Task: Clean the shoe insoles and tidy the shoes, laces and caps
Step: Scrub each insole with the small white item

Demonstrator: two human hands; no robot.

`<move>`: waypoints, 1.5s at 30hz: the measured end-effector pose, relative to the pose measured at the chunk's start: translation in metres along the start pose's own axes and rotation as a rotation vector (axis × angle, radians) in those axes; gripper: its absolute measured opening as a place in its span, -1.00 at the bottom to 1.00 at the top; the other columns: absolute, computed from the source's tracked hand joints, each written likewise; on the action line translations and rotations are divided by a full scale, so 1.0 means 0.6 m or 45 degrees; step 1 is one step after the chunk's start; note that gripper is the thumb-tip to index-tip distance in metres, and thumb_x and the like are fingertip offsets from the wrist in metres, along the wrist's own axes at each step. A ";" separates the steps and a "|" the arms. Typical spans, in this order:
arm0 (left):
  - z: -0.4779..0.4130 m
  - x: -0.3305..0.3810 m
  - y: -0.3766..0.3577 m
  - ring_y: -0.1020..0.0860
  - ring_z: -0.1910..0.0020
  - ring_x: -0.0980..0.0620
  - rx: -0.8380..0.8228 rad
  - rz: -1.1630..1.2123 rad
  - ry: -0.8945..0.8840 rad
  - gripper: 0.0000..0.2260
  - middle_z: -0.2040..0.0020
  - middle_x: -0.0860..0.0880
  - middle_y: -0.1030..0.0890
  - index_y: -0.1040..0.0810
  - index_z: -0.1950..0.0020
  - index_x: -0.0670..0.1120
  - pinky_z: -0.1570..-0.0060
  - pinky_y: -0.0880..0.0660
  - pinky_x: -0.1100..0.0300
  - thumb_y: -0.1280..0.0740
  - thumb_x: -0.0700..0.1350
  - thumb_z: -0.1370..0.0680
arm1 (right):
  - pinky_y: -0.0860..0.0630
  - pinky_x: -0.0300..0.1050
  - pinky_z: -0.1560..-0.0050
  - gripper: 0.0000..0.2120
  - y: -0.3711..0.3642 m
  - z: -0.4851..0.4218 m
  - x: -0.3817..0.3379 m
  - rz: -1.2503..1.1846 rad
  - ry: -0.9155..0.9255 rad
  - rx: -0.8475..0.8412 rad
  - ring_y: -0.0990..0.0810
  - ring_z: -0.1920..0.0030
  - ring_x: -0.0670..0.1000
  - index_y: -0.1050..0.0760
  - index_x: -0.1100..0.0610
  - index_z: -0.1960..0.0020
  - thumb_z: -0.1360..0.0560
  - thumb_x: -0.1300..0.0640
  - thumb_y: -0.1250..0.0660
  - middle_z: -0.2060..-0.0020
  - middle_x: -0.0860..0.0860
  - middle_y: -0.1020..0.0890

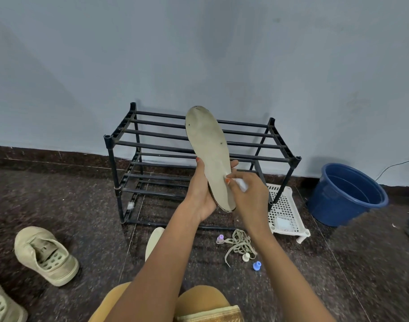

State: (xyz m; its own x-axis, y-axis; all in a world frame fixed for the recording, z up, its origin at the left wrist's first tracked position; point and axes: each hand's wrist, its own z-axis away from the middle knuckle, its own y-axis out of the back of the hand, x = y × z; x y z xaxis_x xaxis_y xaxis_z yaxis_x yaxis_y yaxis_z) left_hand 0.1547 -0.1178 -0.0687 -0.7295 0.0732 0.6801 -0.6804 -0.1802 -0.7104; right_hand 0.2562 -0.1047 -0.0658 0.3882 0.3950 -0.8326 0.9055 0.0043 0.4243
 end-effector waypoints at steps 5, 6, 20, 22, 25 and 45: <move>-0.006 -0.001 0.008 -0.56 -0.02 -0.03 0.063 -0.092 0.021 -0.63 -0.10 -0.13 -0.58 -0.46 -0.17 -0.14 -0.04 -0.49 0.10 0.03 0.04 -0.66 | -0.36 -0.51 0.31 -0.98 0.010 -0.018 0.030 -0.081 -0.162 -0.004 -0.52 0.22 -0.20 -0.60 0.10 0.19 -0.41 0.19 -0.40 0.24 -0.06 -0.62; -0.009 0.003 0.015 -0.56 0.00 -0.01 0.089 -0.195 0.029 -0.70 -0.07 -0.10 -0.59 -0.46 -0.13 -0.12 -0.04 -0.49 0.10 0.00 -0.01 -0.66 | -0.37 -0.50 0.31 -0.97 0.012 -0.019 0.035 -0.086 -0.180 -0.024 -0.52 0.23 -0.19 -0.60 0.10 0.20 -0.41 0.20 -0.40 0.26 -0.07 -0.61; -0.063 -0.079 0.178 -0.58 0.01 0.03 0.173 -1.112 0.339 -0.79 -0.04 -0.07 -0.61 -0.51 -0.18 -0.23 0.14 -0.57 0.28 -0.28 -0.25 -0.55 | -0.54 -0.22 0.16 -0.85 -0.052 0.065 0.206 -0.100 -0.530 -0.307 -0.57 0.26 -0.18 -0.58 0.07 0.29 -0.38 0.28 -0.41 0.31 -0.15 -0.61; -0.072 -0.113 0.212 -0.60 0.03 -0.01 0.217 -1.207 0.332 -0.77 -0.04 -0.12 -0.62 -0.53 -0.17 -0.26 0.15 -0.58 0.26 -0.32 -0.27 -0.53 | -0.47 -0.36 0.23 -0.82 -0.070 0.083 0.240 -0.088 -0.585 -0.339 -0.56 0.27 -0.19 -0.57 0.03 0.32 -0.38 0.29 -0.41 0.32 -0.16 -0.60; -0.083 -0.165 0.263 -0.61 0.04 -0.08 0.308 -1.269 0.354 -0.79 -0.02 -0.20 -0.63 -0.55 -0.11 -0.31 0.15 -0.61 0.20 -0.37 -0.28 -0.49 | -0.42 -0.42 0.28 -0.86 -0.098 0.108 0.293 -0.050 -0.696 -0.371 -0.55 0.27 -0.16 -0.58 0.04 0.29 -0.37 0.26 -0.42 0.30 -0.08 -0.63; -0.102 -0.355 0.469 -0.53 0.27 0.06 0.404 -1.548 0.579 -0.81 0.05 -0.27 -0.63 -0.56 -0.03 -0.34 0.32 -0.52 0.38 -0.39 -0.27 -0.48 | -0.58 -0.10 0.11 -0.72 -0.236 0.231 0.495 0.084 -1.033 -0.536 -0.57 0.24 -0.15 -0.49 -0.09 0.38 -0.40 0.23 -0.42 0.30 -0.06 -0.61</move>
State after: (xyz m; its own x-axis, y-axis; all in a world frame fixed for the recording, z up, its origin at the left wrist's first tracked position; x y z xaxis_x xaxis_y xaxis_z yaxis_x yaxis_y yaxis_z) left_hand 0.1147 -0.1237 -0.4246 0.3239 0.6557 0.6820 -0.9098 0.0183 0.4146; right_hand 0.2671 -0.1150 -0.4226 0.5822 -0.3594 -0.7293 0.8018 0.4022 0.4419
